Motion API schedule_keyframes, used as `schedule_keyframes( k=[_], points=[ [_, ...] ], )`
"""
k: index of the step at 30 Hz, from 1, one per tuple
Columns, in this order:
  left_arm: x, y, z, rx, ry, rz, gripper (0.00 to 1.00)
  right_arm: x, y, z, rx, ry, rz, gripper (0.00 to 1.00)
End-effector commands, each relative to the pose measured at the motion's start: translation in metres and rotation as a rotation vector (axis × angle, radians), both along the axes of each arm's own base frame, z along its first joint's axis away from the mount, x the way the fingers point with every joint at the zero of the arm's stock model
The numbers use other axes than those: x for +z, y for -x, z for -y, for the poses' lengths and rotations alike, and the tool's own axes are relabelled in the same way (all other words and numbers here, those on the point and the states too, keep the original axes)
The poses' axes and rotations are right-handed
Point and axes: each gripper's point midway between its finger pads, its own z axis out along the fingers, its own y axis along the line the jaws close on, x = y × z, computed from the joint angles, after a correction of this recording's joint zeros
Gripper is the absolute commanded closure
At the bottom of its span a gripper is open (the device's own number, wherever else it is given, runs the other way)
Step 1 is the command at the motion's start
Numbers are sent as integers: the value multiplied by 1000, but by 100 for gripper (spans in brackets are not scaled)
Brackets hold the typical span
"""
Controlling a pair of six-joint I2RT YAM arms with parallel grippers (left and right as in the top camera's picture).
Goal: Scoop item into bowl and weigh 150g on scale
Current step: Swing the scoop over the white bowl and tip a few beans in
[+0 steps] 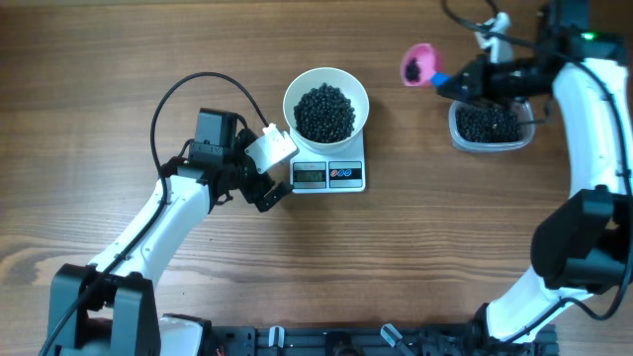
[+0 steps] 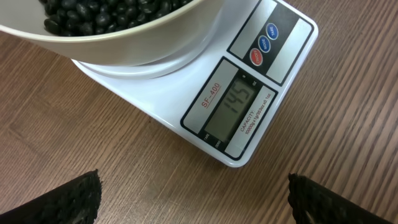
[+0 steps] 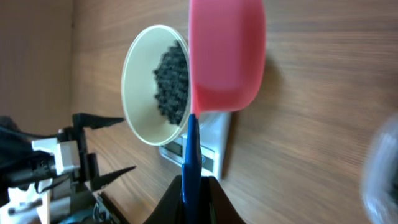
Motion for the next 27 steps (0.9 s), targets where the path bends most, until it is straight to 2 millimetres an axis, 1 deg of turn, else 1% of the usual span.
schedule_keyframes(
  k=[1,4,8,10,14,20,27],
  points=[
    [-4,3,-1,-7,4,-13,0,22,-1,-38,47,-31,48,96],
    [-4,3,-1,-7,5,-13,0,20,-1,-67,90,3,73,96],
    [-4,3,-1,-7,4,-14,0,11,0,-93,141,110,122,96],
    [-4,3,-1,-7,5,-13,0,8,0,-101,154,155,145,96],
    [-4,3,-1,-7,4,-13,0,4,-6,-112,165,241,204,96],
    [-4,3,-1,-7,5,-13,0,-2,-9,-120,207,396,292,96],
    [-4,3,-1,-7,4,-13,0,-3,-7,-129,257,429,333,96]
  ],
)
